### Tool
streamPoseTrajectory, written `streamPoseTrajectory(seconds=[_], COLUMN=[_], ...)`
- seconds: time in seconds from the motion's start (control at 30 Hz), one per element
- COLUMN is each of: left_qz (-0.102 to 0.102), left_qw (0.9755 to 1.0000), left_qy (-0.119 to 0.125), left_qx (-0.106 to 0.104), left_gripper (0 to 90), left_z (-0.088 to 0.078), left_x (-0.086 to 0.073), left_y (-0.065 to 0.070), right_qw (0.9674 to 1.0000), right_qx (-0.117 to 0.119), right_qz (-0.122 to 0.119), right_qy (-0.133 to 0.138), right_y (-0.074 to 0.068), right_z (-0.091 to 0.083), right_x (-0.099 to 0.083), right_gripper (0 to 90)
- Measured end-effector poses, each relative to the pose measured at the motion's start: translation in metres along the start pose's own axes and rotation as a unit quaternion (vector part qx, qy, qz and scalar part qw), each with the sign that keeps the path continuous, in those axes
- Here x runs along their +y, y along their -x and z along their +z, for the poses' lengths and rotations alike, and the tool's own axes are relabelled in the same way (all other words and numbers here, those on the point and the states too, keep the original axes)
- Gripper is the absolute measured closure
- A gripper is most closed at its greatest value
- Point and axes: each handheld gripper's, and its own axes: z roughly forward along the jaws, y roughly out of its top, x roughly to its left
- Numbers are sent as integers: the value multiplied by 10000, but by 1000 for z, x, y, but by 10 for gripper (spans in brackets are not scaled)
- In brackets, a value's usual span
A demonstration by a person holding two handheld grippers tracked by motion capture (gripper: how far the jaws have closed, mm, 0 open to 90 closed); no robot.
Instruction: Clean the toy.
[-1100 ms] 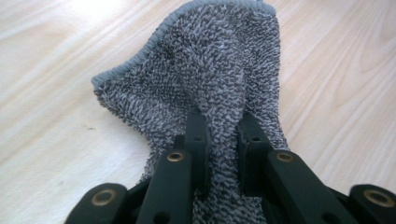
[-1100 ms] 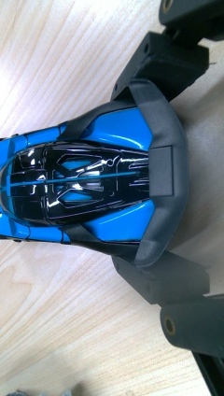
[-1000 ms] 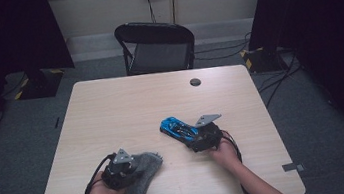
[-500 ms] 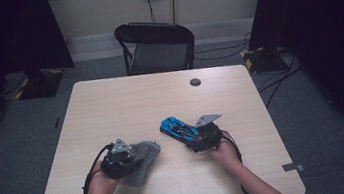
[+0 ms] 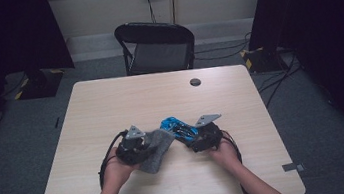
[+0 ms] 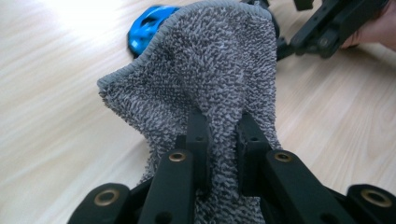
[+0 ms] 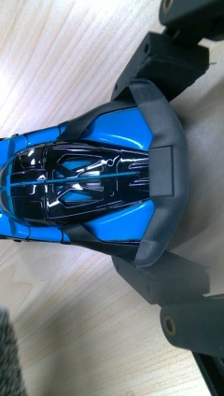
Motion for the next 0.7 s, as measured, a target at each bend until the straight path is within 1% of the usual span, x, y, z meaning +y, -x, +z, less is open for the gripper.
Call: streamPoseTrajectory(seconds=[0.03,0.07,0.1,0.13,0.17,0.2,0.23,0.27,0.33,0.37,0.4,0.43,0.47,0.53,0.6,0.63,0.67,0.7], left_qz=[0,25,-7,-7,37,30,72,72,106,155,200,195,195,208,228,226,226,205], left_qw=[10000,10000,10000,10000,10000,9999,9999,9999,9998,9996,9996,9994,9994,9993,9992,9992,9992,9992], left_qy=[0,26,57,57,33,42,-3,-3,-28,-85,-96,-168,-168,-238,-299,-304,-304,-296], left_qx=[0,-7,-48,-48,-61,-97,-138,-138,-188,-212,-182,-220,-220,-176,-148,-125,-125,-154], left_gripper=[789,789,789,789,789,789,789,789,789,789,789,788,788,788,788,788,788,788], left_z=[0,4,9,9,11,15,21,21,26,30,34,40,40,48,53,57,57,60], left_x=[0,4,11,11,14,18,25,25,31,35,37,42,42,48,51,53,53,55], left_y=[0,1,3,3,3,4,6,6,9,11,12,13,13,14,13,14,14,14], right_qw=[10000,10000,10000,10000,10000,10000,10000,10000,10000,10000,10000,10000,10000,10000,10000,10000,10000,10000], right_qx=[0,0,0,0,1,1,0,-1,1,1,1,1,1,1,0,1,1,1], right_qz=[0,0,0,0,1,1,0,0,-1,-1,-2,-2,-2,-2,0,-3,-3,-3], right_qy=[0,0,0,0,0,0,-1,0,0,0,-1,-1,-1,0,0,-1,-1,-1], right_y=[0,0,0,0,0,0,0,0,0,0,0,0,0,0,0,0,0,0], right_z=[0,0,0,0,0,0,0,0,0,0,0,0,0,0,0,0,0,0], right_x=[0,0,0,0,0,0,0,0,0,0,0,0,0,0,0,0,0,0], right_gripper=[237,237,237,237,237,237,237,237,237,237,237,237,237,237,237,237,237,237])
